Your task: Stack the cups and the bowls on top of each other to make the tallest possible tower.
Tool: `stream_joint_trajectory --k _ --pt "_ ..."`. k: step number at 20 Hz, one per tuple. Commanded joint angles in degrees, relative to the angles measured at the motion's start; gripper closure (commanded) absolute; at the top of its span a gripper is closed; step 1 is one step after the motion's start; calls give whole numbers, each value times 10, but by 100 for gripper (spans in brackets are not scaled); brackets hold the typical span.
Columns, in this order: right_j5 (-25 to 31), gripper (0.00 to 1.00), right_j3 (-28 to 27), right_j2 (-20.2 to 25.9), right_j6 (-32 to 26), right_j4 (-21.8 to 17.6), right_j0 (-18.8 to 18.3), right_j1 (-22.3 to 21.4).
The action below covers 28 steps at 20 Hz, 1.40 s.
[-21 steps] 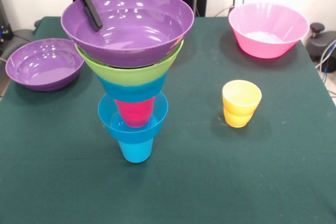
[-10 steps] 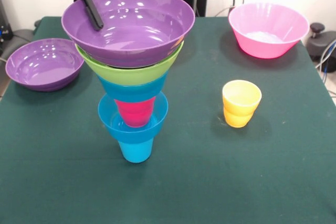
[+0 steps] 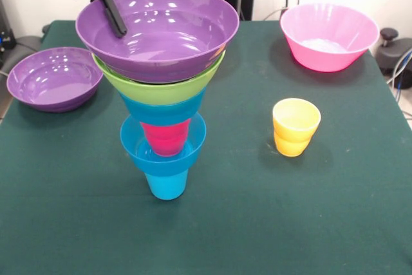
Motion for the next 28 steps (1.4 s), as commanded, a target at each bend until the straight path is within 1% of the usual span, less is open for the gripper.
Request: stream_joint_trajectory --k 1,8,9,28 --pt "74 100 -11 -19 -118 -20 26 1" --pt "78 100 -14 -20 -121 -19 27 2" --pt "78 0 -15 -20 -121 -20 27 2" --pt "93 0 -25 -19 -126 -16 32 -1"
